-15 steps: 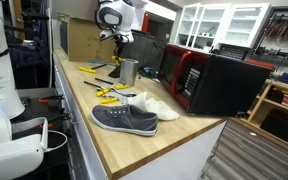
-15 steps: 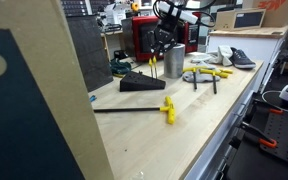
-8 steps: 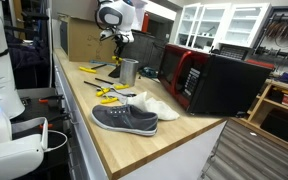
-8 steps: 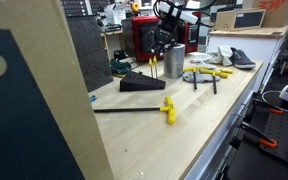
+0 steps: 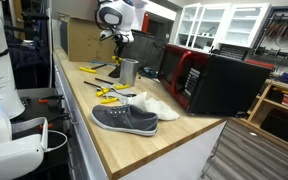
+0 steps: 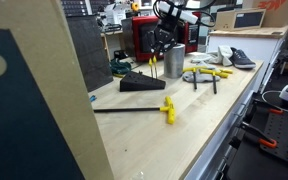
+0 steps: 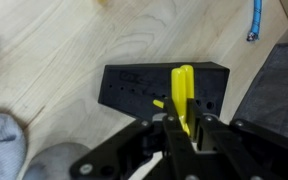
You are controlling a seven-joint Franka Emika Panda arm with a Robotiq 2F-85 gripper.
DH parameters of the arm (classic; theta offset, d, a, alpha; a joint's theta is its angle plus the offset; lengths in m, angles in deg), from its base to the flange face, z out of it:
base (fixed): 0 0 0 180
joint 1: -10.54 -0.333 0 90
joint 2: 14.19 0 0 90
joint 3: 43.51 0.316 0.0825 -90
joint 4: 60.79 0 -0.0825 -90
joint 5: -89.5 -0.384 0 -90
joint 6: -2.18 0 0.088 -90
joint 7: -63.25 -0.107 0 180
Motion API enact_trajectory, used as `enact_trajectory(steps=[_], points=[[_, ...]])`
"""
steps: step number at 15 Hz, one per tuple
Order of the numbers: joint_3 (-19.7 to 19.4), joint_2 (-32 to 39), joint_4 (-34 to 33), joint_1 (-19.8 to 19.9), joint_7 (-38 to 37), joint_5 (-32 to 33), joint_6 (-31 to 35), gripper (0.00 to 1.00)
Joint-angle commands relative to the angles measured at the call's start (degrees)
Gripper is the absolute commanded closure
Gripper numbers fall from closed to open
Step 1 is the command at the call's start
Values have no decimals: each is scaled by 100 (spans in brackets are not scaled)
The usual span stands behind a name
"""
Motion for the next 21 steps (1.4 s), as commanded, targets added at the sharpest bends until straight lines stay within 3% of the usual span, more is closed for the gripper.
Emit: enact_trajectory(steps=[1, 11, 21], points=[[37, -101, 45, 2, 109, -71, 61, 96], [92, -49, 14, -23, 497, -178, 88, 96], [40, -108, 102, 19, 229, 26, -70, 96]])
